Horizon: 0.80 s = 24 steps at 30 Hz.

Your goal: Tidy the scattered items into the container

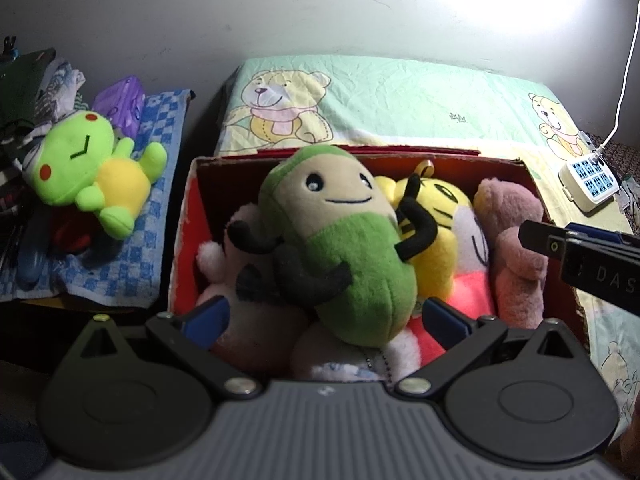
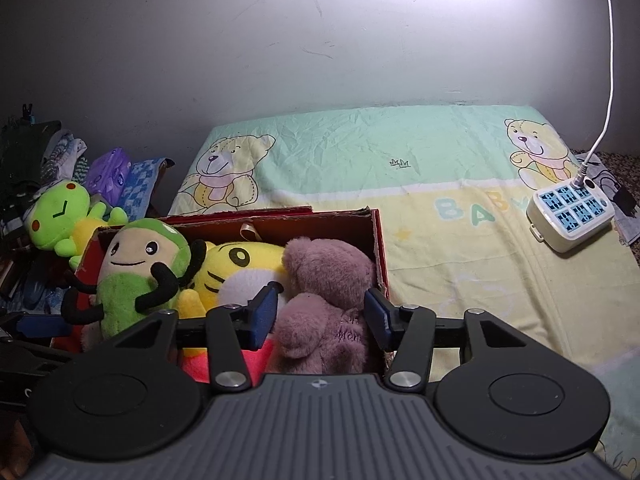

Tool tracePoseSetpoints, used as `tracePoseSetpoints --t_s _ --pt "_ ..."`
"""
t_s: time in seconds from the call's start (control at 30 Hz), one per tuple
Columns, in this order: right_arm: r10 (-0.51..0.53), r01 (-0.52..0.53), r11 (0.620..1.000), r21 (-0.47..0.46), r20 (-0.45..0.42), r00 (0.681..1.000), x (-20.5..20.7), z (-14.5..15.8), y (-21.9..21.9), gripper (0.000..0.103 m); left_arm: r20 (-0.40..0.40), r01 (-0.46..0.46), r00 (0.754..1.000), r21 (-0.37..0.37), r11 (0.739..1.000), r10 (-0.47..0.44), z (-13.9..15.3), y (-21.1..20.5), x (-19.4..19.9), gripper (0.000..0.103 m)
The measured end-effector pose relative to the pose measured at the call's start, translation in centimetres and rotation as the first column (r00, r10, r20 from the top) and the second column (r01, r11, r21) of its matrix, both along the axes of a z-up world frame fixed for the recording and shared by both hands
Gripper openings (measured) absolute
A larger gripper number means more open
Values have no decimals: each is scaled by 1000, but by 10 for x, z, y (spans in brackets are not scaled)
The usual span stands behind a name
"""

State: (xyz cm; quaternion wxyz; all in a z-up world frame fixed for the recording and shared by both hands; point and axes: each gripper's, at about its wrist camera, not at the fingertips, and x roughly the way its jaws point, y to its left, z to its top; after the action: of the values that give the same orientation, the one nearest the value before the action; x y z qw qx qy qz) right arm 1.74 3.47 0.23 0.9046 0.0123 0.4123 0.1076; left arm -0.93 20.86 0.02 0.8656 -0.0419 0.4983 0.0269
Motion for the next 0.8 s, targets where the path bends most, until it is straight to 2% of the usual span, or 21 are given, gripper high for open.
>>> tracePoseSetpoints --t_s 0.2,0.3,0.6,0.73,0.8 --pt "-7 7 1000 -1 -23 1000 -1 -2 -2 59 16 -1 1000 39 999 1 0 -10 -4 102" --pt "-14 14 1000 -5 -22 1000 -3 -2 -2 64 20 2 1000 26 1000 -3 -1 -12 -5 102" --pt "-24 24 1000 -11 -11 1000 -5 1 -2 67 -3 4 1000 -14 1000 -4 -9 -12 -4 102" --pt "-42 42 999 -15 -3 999 -4 3 -3 70 -8 9 1000 -10 1000 -9 -10 -12 -3 102" --pt "-50 50 998 -24 -1 999 -4 3 -3 72 -12 13 1000 -34 999 -14 -11 -10 -3 102"
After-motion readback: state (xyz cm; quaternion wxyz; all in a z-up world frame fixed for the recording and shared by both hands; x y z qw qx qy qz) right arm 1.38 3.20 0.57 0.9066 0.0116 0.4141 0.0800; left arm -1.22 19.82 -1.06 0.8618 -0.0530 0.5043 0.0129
